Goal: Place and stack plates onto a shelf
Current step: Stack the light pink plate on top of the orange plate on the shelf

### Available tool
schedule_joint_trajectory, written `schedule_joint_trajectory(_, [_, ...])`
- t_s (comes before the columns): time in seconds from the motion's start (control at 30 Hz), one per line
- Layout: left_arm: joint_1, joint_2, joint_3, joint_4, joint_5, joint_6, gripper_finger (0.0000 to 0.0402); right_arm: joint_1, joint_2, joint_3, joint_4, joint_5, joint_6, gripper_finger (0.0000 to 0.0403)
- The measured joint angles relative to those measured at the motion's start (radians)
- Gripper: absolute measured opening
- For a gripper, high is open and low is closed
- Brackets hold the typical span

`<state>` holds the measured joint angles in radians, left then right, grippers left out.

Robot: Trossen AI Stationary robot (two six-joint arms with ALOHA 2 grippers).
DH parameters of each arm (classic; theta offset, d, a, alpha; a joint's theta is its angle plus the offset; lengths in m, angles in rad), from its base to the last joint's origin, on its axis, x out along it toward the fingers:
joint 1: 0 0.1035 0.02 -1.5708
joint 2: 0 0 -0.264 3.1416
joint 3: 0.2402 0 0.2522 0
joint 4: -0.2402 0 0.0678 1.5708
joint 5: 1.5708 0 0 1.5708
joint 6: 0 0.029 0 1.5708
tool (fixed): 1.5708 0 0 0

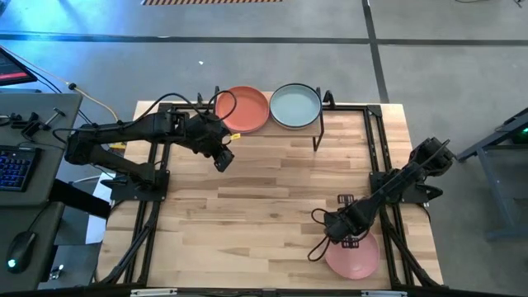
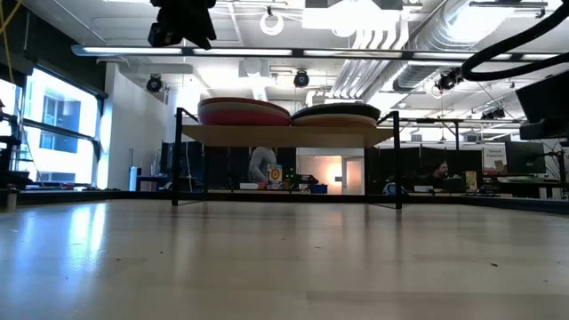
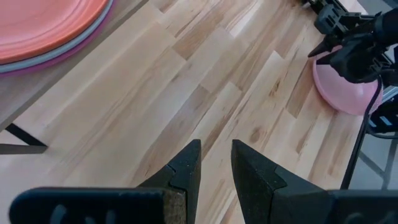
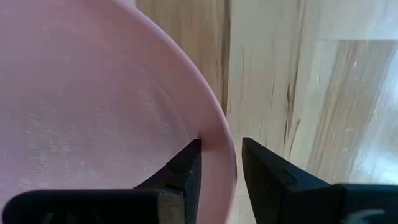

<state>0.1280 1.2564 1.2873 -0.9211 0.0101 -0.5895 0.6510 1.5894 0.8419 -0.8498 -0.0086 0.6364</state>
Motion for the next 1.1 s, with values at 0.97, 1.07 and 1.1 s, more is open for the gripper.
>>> schedule_joint_trajectory(0.97, [0.001,0.0,0.0,-0.002,0.001,0.075,0.0079,-0.044,0.002,0.147,-0.058,-0.071,0.086,0.0])
schedule_joint_trajectory(1.07, [0.008,0.0,0.0,-0.002,0.001,0.086,0.0078,-0.068,0.002,0.194,-0.1,-0.047,0.084,0.0])
schedule_joint_trajectory(1.1, [0.013,0.0,0.0,-0.002,0.001,0.09,0.0078,-0.077,0.002,0.211,-0.112,-0.04,0.084,0.0001])
